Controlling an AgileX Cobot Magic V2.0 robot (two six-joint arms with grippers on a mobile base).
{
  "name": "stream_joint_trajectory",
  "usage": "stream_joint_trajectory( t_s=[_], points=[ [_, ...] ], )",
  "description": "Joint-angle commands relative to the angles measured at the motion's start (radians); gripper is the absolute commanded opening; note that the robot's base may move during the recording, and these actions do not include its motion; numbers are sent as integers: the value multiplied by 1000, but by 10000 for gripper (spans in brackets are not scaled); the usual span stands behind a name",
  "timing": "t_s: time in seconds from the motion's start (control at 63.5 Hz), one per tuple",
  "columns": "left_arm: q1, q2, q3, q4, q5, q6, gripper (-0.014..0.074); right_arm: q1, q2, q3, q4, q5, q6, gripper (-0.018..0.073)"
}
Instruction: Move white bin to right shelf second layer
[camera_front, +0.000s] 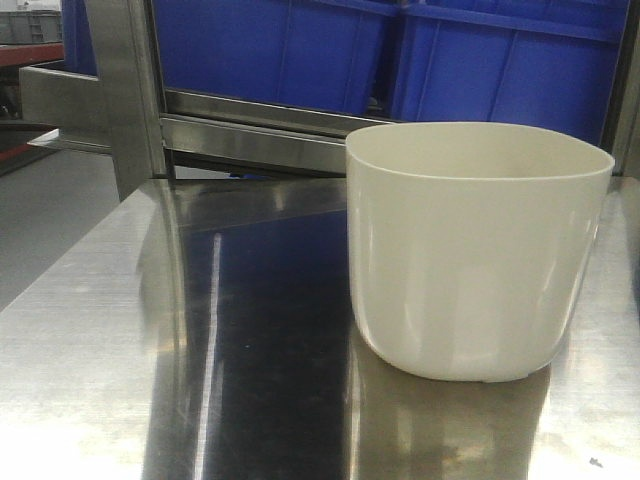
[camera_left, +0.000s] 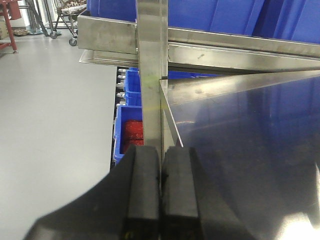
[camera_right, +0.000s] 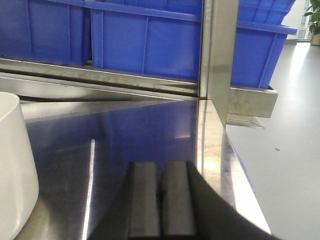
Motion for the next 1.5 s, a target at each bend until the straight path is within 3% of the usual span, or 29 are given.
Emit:
stream_joint_trajectory(
  t_s=[0.0, 0.346, 0.52, 0.646, 0.803, 0.913, 1.055, 1.228, 1.48],
  points=[
    [-2, -14, 27, 0, -86, -5, 85, -4, -16, -1, -12, -97, -4, 66],
    [-2, -14, 27, 0, -86, -5, 85, -4, 0, -4, -11, -247, 5, 66],
    [-2, -14, 27, 0, -86, -5, 85, -4, 226, -137, -6, -209, 103, 55],
    [-2, -14, 27, 0, -86, -5, 85, -4, 477, -374, -3, -105, 133, 55],
    [-2, -14, 27, 0, -86, -5, 85, 16, 753, -700, 77, 178, 152, 78],
    [-2, -14, 27, 0, -86, -5, 85, 71, 918, -903, 108, 385, 149, 232],
    [-2, -14, 27, 0, -86, -5, 85, 178, 1106, -1092, 108, 581, 136, 496],
    [-2, -14, 27, 0, -86, -5, 85, 300, 1277, -1209, 108, 718, 136, 528],
    [-2, -14, 27, 0, -86, -5, 85, 347, 1403, -1215, 126, 780, 136, 528]
  ],
)
